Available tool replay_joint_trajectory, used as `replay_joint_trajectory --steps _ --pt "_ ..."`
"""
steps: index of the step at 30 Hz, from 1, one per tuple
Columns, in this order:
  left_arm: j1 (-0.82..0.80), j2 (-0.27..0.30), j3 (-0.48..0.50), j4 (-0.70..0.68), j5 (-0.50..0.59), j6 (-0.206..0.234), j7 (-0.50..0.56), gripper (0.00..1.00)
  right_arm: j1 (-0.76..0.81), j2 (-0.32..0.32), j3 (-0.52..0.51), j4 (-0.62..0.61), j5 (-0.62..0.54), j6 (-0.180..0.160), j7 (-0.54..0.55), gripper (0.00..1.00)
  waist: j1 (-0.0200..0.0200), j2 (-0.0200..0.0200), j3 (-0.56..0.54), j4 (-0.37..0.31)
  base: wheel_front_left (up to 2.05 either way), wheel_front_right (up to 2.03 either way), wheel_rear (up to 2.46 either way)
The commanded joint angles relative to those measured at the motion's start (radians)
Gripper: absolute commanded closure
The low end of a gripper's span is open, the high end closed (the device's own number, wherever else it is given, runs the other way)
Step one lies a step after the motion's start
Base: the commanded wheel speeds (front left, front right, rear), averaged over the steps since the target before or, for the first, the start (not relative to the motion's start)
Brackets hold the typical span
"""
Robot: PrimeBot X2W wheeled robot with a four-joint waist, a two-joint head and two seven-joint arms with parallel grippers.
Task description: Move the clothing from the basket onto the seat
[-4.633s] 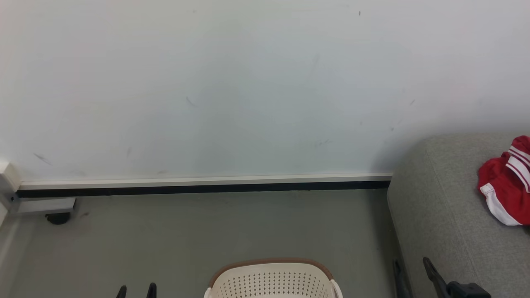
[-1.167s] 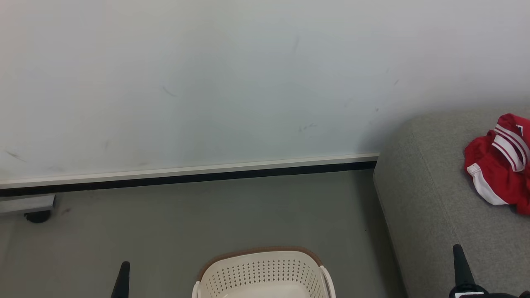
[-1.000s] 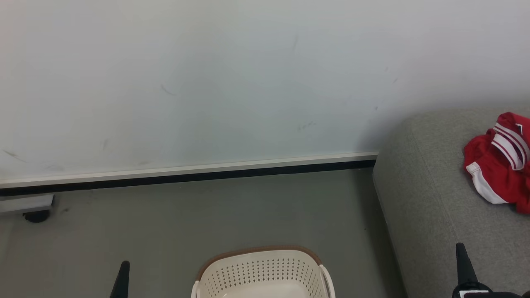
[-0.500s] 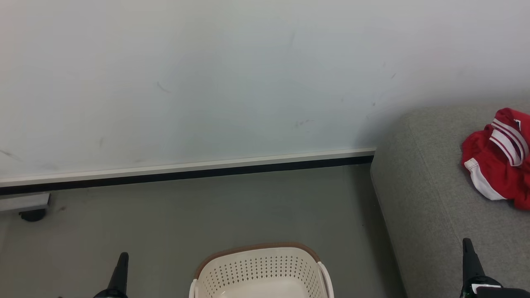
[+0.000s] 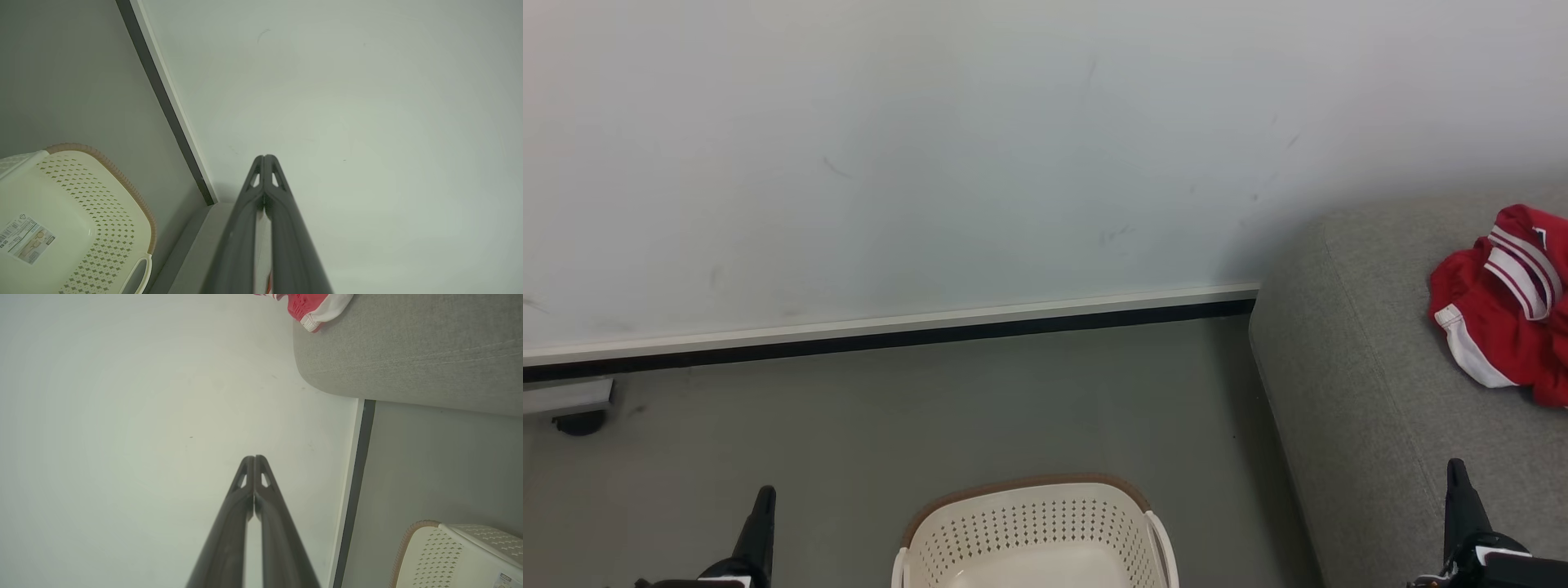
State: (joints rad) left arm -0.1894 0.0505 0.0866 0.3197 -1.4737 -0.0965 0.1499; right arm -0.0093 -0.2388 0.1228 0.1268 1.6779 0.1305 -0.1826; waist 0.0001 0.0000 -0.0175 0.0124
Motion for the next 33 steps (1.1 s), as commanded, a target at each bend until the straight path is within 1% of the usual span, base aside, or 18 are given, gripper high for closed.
replay_joint_trajectory --steps 1,19,33 --pt "-0.020 0.000 0.005 0.002 -0.026 -0.007 0.007 1.00 -0.008 -0.011 0.004 -0.003 0.025 0.000 -0.004 1.00 -0.0001 0.0000 0.001 -0.001 0.00 0.00 0.00" --pt "-0.043 -0.001 0.015 0.012 -0.134 -0.008 0.043 1.00 -0.021 -0.048 0.027 -0.012 0.184 0.000 -0.030 1.00 -0.0001 0.0000 0.016 -0.012 0.00 0.00 0.00" --pt "-0.037 -0.001 0.015 0.012 -0.133 -0.008 0.044 1.00 -0.018 -0.062 0.042 -0.017 0.199 0.000 -0.044 1.00 -0.0001 0.0000 0.016 -0.013 0.00 0.00 0.00"
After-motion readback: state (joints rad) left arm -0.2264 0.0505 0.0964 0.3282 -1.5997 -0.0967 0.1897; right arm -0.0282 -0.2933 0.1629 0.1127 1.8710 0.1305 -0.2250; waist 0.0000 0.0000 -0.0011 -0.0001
